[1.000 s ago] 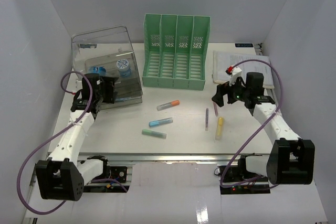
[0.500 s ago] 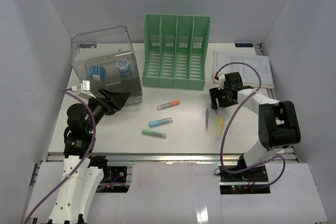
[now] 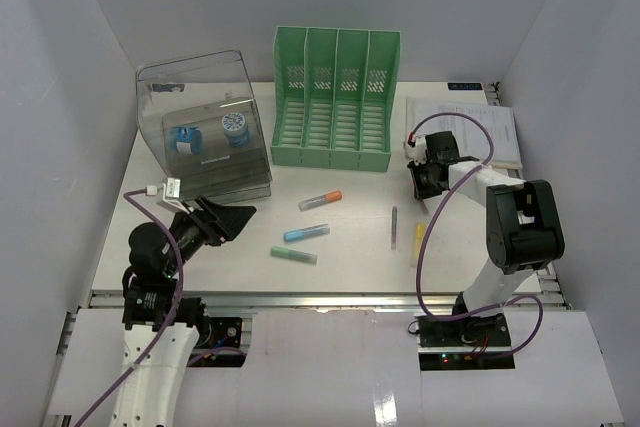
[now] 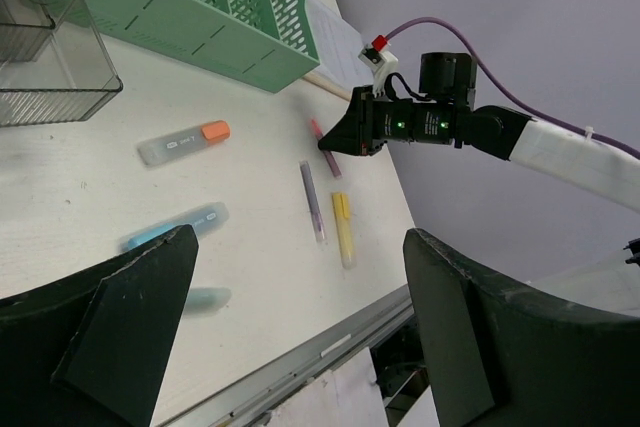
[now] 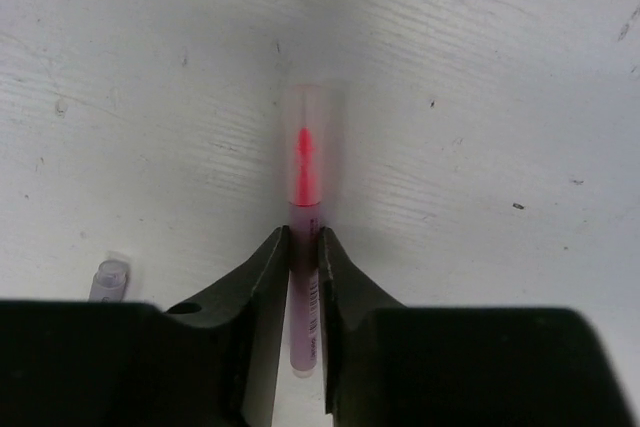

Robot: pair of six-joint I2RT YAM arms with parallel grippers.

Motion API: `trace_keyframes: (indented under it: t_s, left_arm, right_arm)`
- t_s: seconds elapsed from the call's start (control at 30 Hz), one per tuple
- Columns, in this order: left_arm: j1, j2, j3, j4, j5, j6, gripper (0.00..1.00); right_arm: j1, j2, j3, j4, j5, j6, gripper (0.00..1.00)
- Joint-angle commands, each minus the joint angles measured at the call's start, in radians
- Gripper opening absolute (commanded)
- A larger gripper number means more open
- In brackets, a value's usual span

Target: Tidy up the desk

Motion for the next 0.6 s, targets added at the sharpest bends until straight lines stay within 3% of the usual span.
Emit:
trace_keyframes:
  t_s: [0.0, 0.03, 0.17, 0.3, 0.37, 0.43, 0.57]
  left_arm:
    - [0.002, -0.069, -0.008, -0.06, 0.022, -0.016, 0.95]
    - [0.002, -0.085, -0.008, -0.07, 0.02, -0.021, 0.95]
    - [0.002, -0.119, 0.016, -0.108, 0.019, -0.038, 0.96]
    - [0.002, -0.121, 0.081, -0.145, 0.024, -0.039, 0.96]
    - [0.002, -0.123, 0.115, -0.165, 0.0, -0.032, 0.96]
    - [0.002, -0.129, 0.163, -0.201, -0.052, -0.024, 0.96]
    - [0.002, -0.157, 0.28, -0.321, -0.177, 0.001, 0.98]
  right_arm:
    - [0.006, 0.012, 0.003, 0.001, -0.071, -0.066, 0.14]
    - [0.006, 0.004, 0.007, -0.001, -0.089, -0.086, 0.1]
    - [0.032, -0.057, 0.104, -0.086, -0.212, -0.242, 0.08]
    - [0.143, -0.131, 0.26, -0.324, -0.396, -0.605, 0.08]
    - [0.32, -0.162, 0.366, -0.431, -0.384, -0.781, 0.08]
    - [0.478, -0.157, 0.421, -0.42, -0.287, -0.904, 0.08]
    - [0.678, 0.025, 0.641, -0.428, -0.208, -0.989, 0.08]
